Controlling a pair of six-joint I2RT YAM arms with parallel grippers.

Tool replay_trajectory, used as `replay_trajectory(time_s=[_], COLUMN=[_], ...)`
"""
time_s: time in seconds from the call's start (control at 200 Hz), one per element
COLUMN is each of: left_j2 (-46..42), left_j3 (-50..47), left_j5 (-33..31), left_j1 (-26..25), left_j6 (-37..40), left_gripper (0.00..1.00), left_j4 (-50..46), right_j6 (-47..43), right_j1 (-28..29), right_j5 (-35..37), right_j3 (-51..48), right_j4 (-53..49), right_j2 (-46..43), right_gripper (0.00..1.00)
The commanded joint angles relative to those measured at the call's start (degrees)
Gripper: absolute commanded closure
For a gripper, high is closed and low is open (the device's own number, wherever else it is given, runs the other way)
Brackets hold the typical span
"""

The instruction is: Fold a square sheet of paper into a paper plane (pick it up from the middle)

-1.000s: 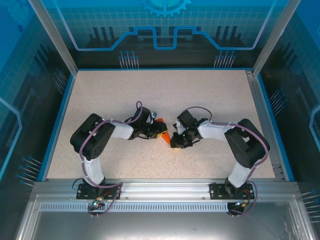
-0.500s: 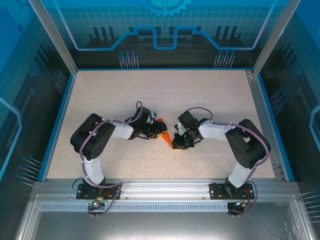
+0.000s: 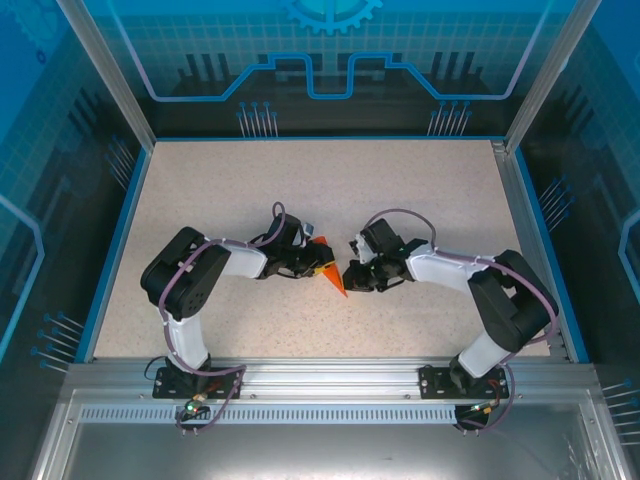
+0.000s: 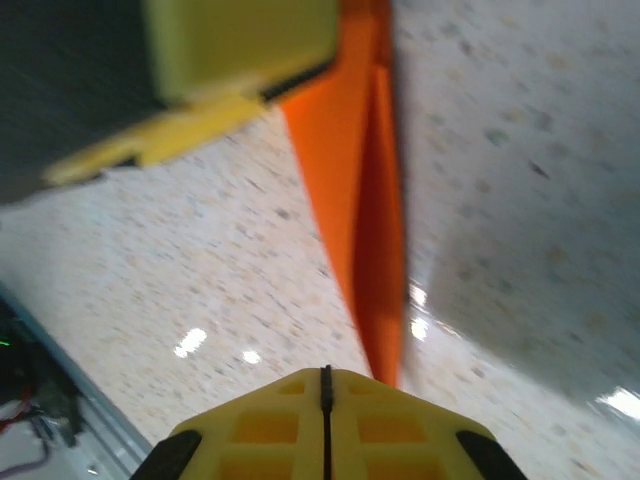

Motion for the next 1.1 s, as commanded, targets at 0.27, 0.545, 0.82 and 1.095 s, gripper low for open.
replay_trajectory(time_s=[0.27, 0.545, 0.82, 1.095], left_j2=[2.14, 2.14, 2.05, 2.21], left_j3=[0.03, -0.06, -0.18, -0.45], left_j5=[-0.99, -1.22, -1.18, -1.42], left_j1=[0.15, 0.19, 0.55, 0.88], left_j6=[1.89, 2.05, 2.44, 2.27], left_gripper=[0.66, 0.66, 0.66, 0.66], left_j4=[-5.37, -5.79, -6.28, -6.25], right_j6=[3.19, 0.96, 0.54, -0.99], right_j1=[0.88, -0.82, -1.02, -0.88], right_j5=[-4.72, -0.35, 0.38, -1.49], right_j3=[1.13, -3.54, -5.96, -7.36], right_j4=[10.09, 6.22, 4.3, 2.52], right_j2=[7.39, 7.39, 6.44, 3.14], right_gripper=[0.95, 0.95, 0.95, 0.93])
